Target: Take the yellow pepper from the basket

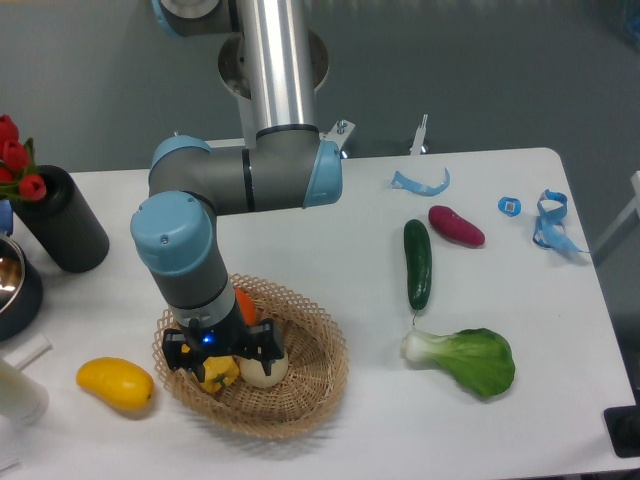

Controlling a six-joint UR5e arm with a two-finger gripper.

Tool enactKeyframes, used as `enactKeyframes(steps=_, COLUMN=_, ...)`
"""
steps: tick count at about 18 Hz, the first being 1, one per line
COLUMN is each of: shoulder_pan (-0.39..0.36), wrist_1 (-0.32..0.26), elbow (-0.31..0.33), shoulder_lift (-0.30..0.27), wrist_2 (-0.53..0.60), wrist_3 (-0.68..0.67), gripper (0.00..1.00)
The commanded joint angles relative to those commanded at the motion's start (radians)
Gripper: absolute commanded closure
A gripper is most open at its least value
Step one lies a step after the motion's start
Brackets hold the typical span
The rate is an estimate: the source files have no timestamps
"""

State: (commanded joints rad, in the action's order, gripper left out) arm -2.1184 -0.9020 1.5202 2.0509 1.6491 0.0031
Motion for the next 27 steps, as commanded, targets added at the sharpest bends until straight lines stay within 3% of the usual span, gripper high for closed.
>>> enactKeyframes(steps=10, shoulder_pan=0.006, wrist_1=0.011, elbow=0.020, shoulder_lift=0.029, wrist_2=0.001, wrist_3=-0.089, gripper=0.00)
enactKeyframes(steps=13, shoulder_pan=0.008, wrist_1=0.034, elbow=0.020, shoulder_lift=0.035, wrist_2=0.000, wrist_3=-0.169, gripper=0.00)
enactKeyframes(steps=22, shoulder_pan=0.028, wrist_1=0.034, elbow=0.092, shoulder_lift=0.023, wrist_2=0.005, wrist_3=-0.180, gripper=0.00)
enactKeyframes(steps=27, shoulder_pan=0.040, wrist_1=0.034, elbow=0.089, shoulder_lift=0.043, wrist_2=0.000, wrist_3=-0.187, gripper=0.00)
